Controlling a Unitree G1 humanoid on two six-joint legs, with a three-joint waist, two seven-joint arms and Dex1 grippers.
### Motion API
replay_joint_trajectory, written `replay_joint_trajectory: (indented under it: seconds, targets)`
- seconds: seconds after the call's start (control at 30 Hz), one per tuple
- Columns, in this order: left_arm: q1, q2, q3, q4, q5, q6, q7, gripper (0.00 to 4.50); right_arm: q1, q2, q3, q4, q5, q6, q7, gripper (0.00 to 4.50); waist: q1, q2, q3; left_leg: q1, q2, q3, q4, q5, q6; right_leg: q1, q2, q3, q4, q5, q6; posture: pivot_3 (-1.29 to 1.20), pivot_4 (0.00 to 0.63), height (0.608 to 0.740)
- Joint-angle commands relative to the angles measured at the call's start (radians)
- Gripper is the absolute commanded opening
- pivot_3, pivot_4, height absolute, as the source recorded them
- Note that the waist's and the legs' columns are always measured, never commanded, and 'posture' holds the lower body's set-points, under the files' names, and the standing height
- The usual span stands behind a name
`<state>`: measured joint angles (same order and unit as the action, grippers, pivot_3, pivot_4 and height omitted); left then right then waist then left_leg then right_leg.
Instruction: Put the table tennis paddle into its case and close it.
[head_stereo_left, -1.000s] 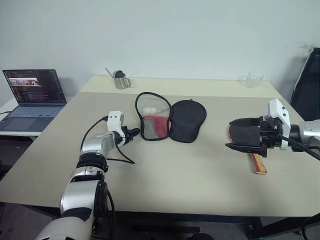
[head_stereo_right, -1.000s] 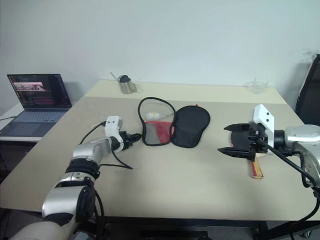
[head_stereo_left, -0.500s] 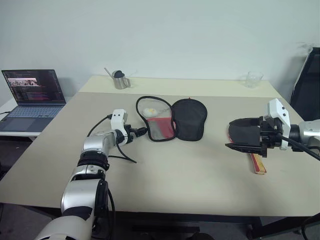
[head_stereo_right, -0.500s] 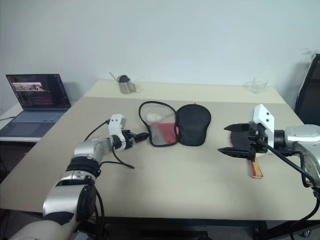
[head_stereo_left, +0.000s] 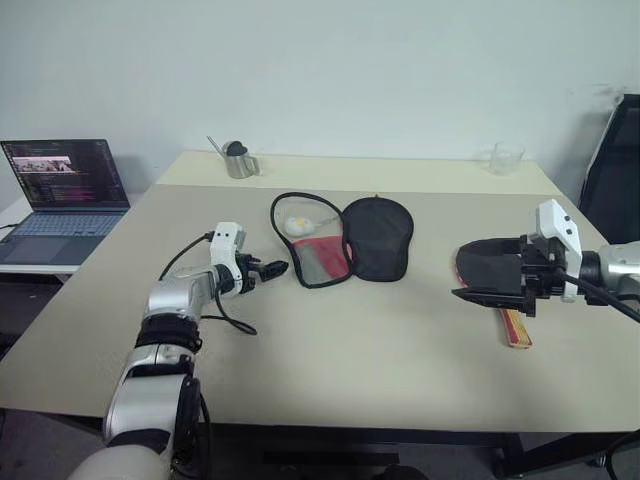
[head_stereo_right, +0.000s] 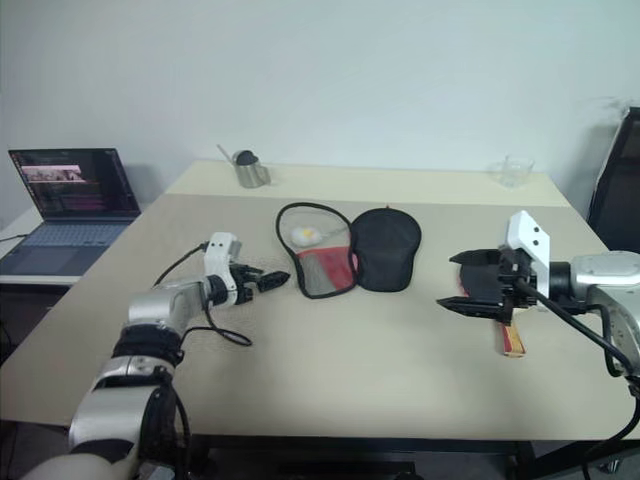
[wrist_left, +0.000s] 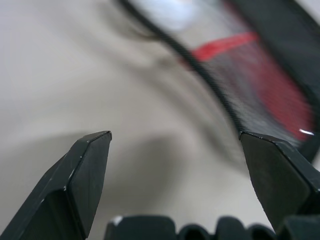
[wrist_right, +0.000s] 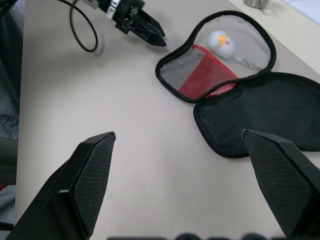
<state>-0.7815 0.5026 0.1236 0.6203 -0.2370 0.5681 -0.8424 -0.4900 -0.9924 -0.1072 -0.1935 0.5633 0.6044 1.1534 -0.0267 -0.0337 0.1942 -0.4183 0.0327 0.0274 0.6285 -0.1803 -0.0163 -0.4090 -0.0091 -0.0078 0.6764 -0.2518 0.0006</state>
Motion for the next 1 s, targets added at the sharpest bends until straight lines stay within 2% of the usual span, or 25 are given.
replay_joint_trajectory:
  seconds: [0.03, 0.13, 0.27, 0.37, 0.5, 0.67, 0.83, 1.0]
  targets:
    - [0.081, 0.056, -0.014, -0.269, -0.094, 0.014, -0.165, 4.45, -0.020, -0.024, -0.063, -0.003, 0.007, 0.002, -0.016, 4.50, -0.001, 0.000, 0.000, 0.000, 0.000, 0.000, 0.000, 0.000, 0.000, 0.000, 0.000, 0.000, 0.000, 0.000, 0.000, 0.00, 0.150, 0.740]
    - [0.161, 0.116, -0.002, -0.465, -0.173, 0.035, -0.262, 4.45, -0.027, -0.027, -0.066, 0.022, -0.057, 0.028, -0.115, 4.50, -0.001, 0.000, 0.000, 0.000, 0.001, -0.001, 0.000, 0.000, 0.000, -0.001, 0.000, 0.000, 0.001, -0.001, -0.002, 0.00, 0.150, 0.740]
    - [0.172, 0.158, -0.041, -0.629, -0.217, 0.079, -0.293, 4.45, -0.002, -0.019, -0.083, 0.018, -0.083, 0.180, -0.264, 4.50, 0.002, 0.000, 0.000, 0.001, 0.001, -0.001, 0.000, 0.000, 0.000, -0.001, -0.001, 0.000, 0.002, -0.002, -0.003, 0.00, 0.150, 0.740]
    - [0.157, 0.163, -0.089, -0.712, -0.230, 0.101, -0.297, 4.45, -0.063, 0.058, -0.082, 0.055, -0.109, 0.375, -0.462, 4.50, 0.003, 0.000, 0.000, 0.001, 0.000, 0.000, 0.001, 0.000, 0.000, 0.000, -0.002, 0.000, 0.002, -0.003, -0.005, 0.00, 0.150, 0.740]
    - [0.105, 0.133, -0.149, -0.707, -0.210, 0.104, -0.262, 4.45, -0.136, 0.188, -0.122, 0.133, -0.162, 0.638, -0.699, 4.50, 0.003, 0.000, 0.000, 0.000, -0.001, 0.000, 0.001, 0.001, 0.001, 0.000, -0.003, 0.000, 0.002, -0.001, -0.002, 0.00, 0.150, 0.740]
    - [0.091, 0.124, -0.187, -0.659, -0.193, 0.080, -0.262, 4.45, -0.130, 0.291, -0.206, 0.114, -0.167, 0.846, -0.807, 4.50, 0.000, 0.000, 0.000, -0.002, -0.001, 0.001, -0.001, 0.001, 0.002, -0.002, -0.001, 0.000, 0.002, -0.002, -0.002, 0.00, 0.150, 0.740]
    - [0.081, 0.111, -0.170, -0.656, -0.228, 0.088, -0.262, 4.45, -0.110, 0.318, -0.247, 0.072, -0.173, 0.904, -0.844, 4.50, -0.002, 0.000, 0.000, -0.010, 0.000, 0.001, -0.001, 0.001, 0.002, -0.011, 0.001, 0.000, 0.003, -0.002, -0.002, 0.00, 0.150, 0.740]
    - [0.086, 0.102, -0.191, -0.643, -0.212, 0.080, -0.255, 4.45, -0.087, 0.366, -0.266, 0.062, -0.177, 0.908, -0.869, 4.50, -0.002, 0.000, 0.000, -0.011, -0.001, 0.001, 0.000, 0.001, 0.002, -0.011, 0.003, -0.001, 0.003, -0.002, -0.002, 0.00, 0.150, 0.740]
